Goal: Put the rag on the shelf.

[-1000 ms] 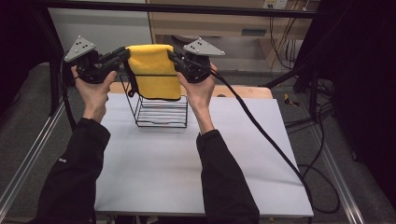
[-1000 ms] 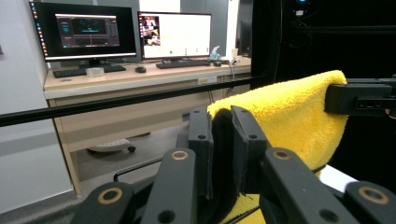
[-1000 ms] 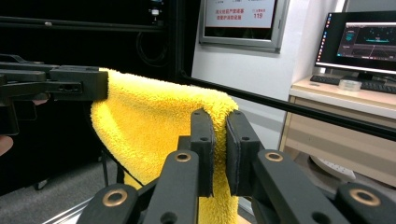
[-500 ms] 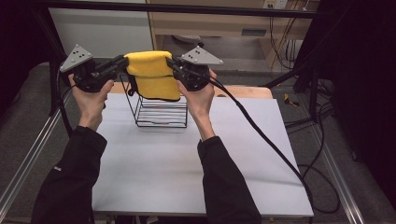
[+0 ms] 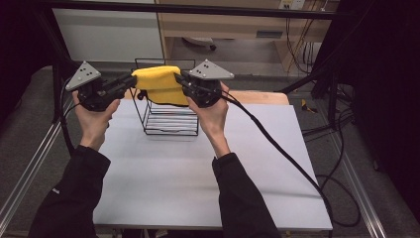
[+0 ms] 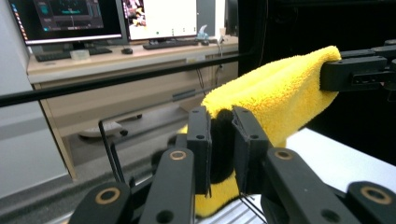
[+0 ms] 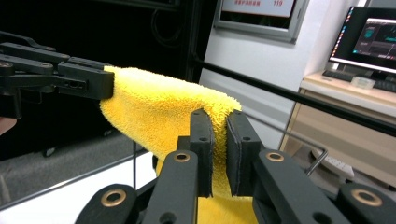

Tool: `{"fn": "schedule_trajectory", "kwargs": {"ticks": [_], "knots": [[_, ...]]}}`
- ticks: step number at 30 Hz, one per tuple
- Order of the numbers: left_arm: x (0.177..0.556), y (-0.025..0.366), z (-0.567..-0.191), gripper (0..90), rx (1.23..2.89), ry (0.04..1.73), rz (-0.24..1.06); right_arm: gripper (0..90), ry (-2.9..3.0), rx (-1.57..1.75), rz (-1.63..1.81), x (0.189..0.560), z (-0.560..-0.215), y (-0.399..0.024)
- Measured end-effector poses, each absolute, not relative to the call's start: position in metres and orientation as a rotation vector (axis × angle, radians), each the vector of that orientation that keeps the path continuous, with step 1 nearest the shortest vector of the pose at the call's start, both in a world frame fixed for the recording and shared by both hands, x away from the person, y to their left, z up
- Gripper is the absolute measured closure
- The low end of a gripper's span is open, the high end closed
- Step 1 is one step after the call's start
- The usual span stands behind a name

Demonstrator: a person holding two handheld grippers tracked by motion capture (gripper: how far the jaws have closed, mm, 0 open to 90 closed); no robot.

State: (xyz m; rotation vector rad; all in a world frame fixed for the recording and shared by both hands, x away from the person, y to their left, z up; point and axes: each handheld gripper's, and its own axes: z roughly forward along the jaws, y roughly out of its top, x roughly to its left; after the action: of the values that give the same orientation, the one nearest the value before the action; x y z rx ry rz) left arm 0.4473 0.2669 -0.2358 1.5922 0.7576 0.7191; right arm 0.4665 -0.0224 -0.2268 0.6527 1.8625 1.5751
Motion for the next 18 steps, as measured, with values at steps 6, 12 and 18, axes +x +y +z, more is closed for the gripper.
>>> {"fn": "schedule_trajectory", "kwargs": {"ticks": [6,12,18], "knots": [[0.443,0.266,-0.247,77.7,1.63,0.766,0.714,81.6,1.919,0.656,1.557,0.463,-0.235,-0.024],[0.442,0.267,-0.259,76.6,1.649,0.788,0.681,80.4,1.982,0.657,1.532,0.462,-0.242,-0.028],[0.441,0.264,-0.268,74.8,1.677,0.804,0.679,78.3,2.034,0.655,1.508,0.461,-0.251,-0.029]]}}
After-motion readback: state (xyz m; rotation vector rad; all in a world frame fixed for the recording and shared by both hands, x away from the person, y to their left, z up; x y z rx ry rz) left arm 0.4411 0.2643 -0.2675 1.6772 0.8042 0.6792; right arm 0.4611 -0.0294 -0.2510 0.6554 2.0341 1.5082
